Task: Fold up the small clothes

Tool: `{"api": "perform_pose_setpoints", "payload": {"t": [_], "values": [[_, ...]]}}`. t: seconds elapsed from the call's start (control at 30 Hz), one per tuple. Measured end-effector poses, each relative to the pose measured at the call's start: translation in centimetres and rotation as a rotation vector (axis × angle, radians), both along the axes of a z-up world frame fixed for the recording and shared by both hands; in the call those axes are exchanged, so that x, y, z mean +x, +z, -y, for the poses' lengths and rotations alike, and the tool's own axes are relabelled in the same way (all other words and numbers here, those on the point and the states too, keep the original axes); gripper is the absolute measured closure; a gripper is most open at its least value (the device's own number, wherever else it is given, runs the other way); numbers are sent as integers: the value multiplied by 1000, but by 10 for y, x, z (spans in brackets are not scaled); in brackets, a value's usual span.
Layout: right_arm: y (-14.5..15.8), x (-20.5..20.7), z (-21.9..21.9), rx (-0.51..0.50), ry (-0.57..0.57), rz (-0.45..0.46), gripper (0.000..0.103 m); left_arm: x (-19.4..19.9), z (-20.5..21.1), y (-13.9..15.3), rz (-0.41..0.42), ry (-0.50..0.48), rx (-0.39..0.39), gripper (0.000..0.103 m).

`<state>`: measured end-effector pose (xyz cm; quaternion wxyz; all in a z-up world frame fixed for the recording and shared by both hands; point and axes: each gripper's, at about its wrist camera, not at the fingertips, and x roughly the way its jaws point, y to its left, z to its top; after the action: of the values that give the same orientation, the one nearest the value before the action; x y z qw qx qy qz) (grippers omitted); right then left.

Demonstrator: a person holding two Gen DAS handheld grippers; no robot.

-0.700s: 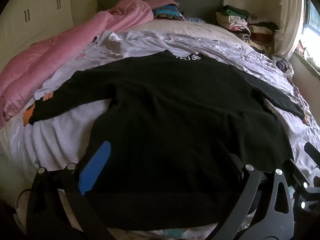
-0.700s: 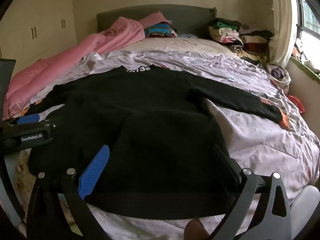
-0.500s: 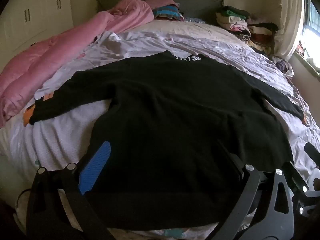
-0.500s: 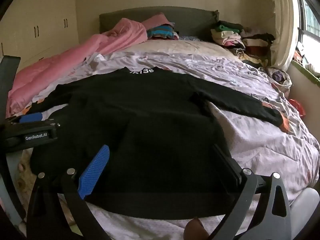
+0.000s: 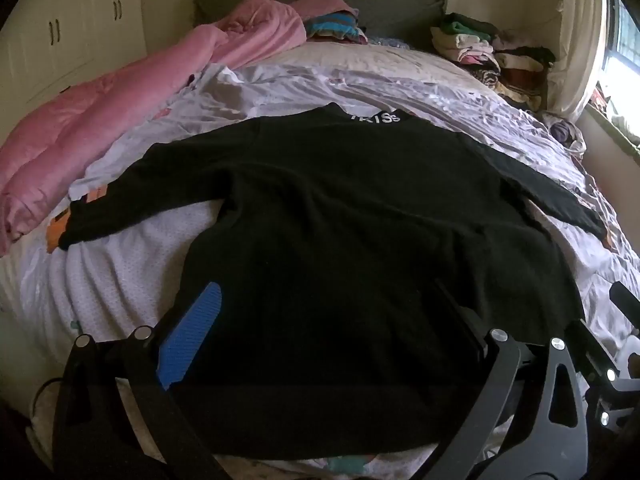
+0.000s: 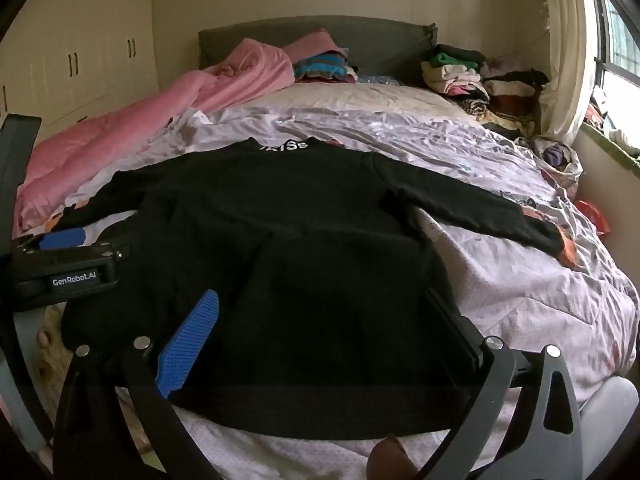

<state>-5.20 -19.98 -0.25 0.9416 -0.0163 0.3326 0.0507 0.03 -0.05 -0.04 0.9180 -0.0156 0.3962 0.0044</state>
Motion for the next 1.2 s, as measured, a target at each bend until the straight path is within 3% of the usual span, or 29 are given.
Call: {"api": "perform_pose_setpoints", "payload": {"t": [1.2], "values": [[2, 2, -5, -8, 7, 12, 4, -3, 3, 12, 9, 3, 5, 9]]}}
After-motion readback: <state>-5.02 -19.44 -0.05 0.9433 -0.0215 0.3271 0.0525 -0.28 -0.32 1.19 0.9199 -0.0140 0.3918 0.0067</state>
